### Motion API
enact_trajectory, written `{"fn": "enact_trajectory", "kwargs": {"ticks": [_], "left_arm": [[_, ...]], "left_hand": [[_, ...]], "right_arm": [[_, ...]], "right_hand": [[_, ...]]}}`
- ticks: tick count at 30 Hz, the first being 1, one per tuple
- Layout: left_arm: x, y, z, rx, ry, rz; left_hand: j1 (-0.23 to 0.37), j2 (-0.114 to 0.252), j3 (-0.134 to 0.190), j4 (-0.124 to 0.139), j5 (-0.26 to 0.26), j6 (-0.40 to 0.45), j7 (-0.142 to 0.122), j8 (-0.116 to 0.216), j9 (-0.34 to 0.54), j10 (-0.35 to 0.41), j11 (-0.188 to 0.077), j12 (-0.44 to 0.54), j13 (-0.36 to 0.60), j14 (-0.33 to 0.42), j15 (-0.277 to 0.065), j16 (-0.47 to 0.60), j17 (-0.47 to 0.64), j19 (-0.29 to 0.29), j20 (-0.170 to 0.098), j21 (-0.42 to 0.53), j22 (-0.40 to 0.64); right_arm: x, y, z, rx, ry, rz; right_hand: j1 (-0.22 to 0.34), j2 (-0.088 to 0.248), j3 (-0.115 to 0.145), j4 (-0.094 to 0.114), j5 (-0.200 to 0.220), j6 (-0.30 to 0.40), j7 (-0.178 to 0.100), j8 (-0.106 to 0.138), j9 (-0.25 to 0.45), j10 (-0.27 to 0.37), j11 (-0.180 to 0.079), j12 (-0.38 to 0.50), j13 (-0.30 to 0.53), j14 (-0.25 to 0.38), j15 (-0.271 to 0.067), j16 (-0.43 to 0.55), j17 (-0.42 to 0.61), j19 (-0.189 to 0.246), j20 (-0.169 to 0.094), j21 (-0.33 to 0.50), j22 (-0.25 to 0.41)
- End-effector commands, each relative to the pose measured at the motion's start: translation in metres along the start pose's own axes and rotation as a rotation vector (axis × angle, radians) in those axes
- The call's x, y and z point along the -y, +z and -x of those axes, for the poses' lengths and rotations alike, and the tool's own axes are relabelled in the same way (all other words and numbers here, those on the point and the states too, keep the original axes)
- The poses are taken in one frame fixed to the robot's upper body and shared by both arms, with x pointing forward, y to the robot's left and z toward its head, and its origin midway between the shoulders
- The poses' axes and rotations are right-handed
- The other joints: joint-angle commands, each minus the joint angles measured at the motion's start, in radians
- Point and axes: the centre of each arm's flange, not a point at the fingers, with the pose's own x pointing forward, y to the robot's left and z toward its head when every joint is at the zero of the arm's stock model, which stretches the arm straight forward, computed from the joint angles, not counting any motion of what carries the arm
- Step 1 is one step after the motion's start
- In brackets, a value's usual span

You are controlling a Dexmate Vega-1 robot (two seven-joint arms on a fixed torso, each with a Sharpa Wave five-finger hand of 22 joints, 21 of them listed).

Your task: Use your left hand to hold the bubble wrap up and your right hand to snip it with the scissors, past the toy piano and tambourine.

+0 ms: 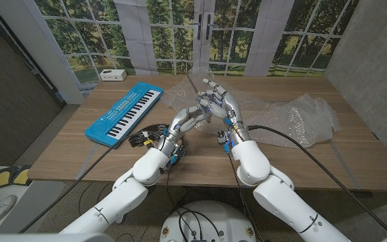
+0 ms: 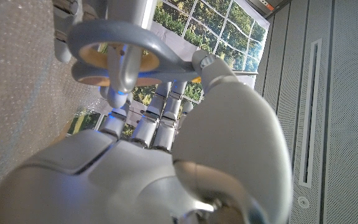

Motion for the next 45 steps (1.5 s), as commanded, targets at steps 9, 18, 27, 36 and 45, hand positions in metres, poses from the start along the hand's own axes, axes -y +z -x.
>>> {"fn": "enact_trajectory", "kwargs": {"ticks": [9, 18, 27, 36, 45], "left_arm": [[0.003, -0.007, 0.0, -0.001, 0.019, 0.061], [0.005, -0.005, 0.005, 0.0, 0.048, 0.056], [0.006, -0.004, 0.006, 0.003, 0.069, 0.051], [0.007, -0.004, 0.009, 0.001, 0.107, 0.044], [0.009, -0.002, 0.012, -0.025, 0.163, 0.014]], "left_hand": [[0.063, 0.009, -0.006, -0.019, -0.009, -0.035, -0.004, 0.079, 0.117, 0.039, -0.001, 0.078, 0.106, 0.068, -0.124, 0.046, 0.059, 0.034, -0.008, 0.017, 0.01], [0.135, 0.006, -0.029, -0.019, -0.015, -0.22, -0.033, 0.263, 0.378, -0.049, 0.003, 0.186, 0.33, 0.079, -0.137, 0.11, 0.219, 0.034, -0.002, 0.025, 0.017], [0.165, 0.01, -0.071, -0.011, -0.014, -0.208, -0.015, 0.437, 0.518, -0.11, 0.001, 0.322, 0.547, 0.072, -0.14, 0.222, 0.414, 0.034, -0.003, 0.028, 0.023], [0.175, 0.006, -0.094, -0.006, -0.015, -0.097, 0.023, 0.338, 0.338, -0.12, -0.003, 0.507, 0.776, 0.062, -0.136, 0.424, 0.652, 0.049, -0.007, 0.035, 0.031], [0.138, -0.023, -0.134, 0.008, -0.01, -0.045, 0.03, 0.295, 0.261, -0.121, -0.003, 0.601, 0.802, 0.066, -0.14, 0.523, 0.729, 0.084, -0.009, 0.049, 0.036]], "right_arm": [[0.007, -0.005, 0.001, -0.006, -0.016, -0.018], [0.006, -0.004, 0.002, -0.005, -0.018, -0.023], [0.005, -0.004, 0.004, -0.001, -0.01, -0.024], [0.005, -0.004, 0.004, -0.002, -0.008, -0.03], [0.004, -0.002, 0.004, 0.003, -0.004, -0.031]], "right_hand": [[0.007, 0.013, -0.005, 0.0, -0.012, 0.01, 0.005, -0.001, 0.005, 0.18, -0.151, 0.025, 0.005, -0.002, -0.159, 0.011, -0.003, 0.017, -0.002, 0.006, 0.001], [0.009, 0.015, -0.008, 0.0, -0.018, 0.013, 0.006, -0.001, 0.005, 0.18, -0.147, 0.027, 0.006, -0.003, -0.161, 0.012, -0.005, 0.024, -0.003, 0.008, 0.001], [0.011, 0.017, -0.01, 0.0, -0.023, 0.017, 0.005, -0.001, 0.005, 0.18, -0.15, 0.026, 0.005, -0.002, -0.162, 0.014, -0.007, 0.026, -0.002, 0.007, 0.001], [0.012, 0.018, -0.013, -0.001, -0.028, 0.021, 0.007, 0.0, 0.005, 0.181, -0.152, 0.026, 0.002, -0.002, -0.161, 0.014, -0.01, 0.028, -0.003, 0.006, 0.001], [0.012, 0.02, -0.014, -0.001, -0.032, 0.024, 0.008, 0.0, 0.005, 0.178, -0.153, 0.027, 0.004, -0.003, -0.161, 0.015, -0.012, 0.029, -0.002, 0.006, 0.001]]}}
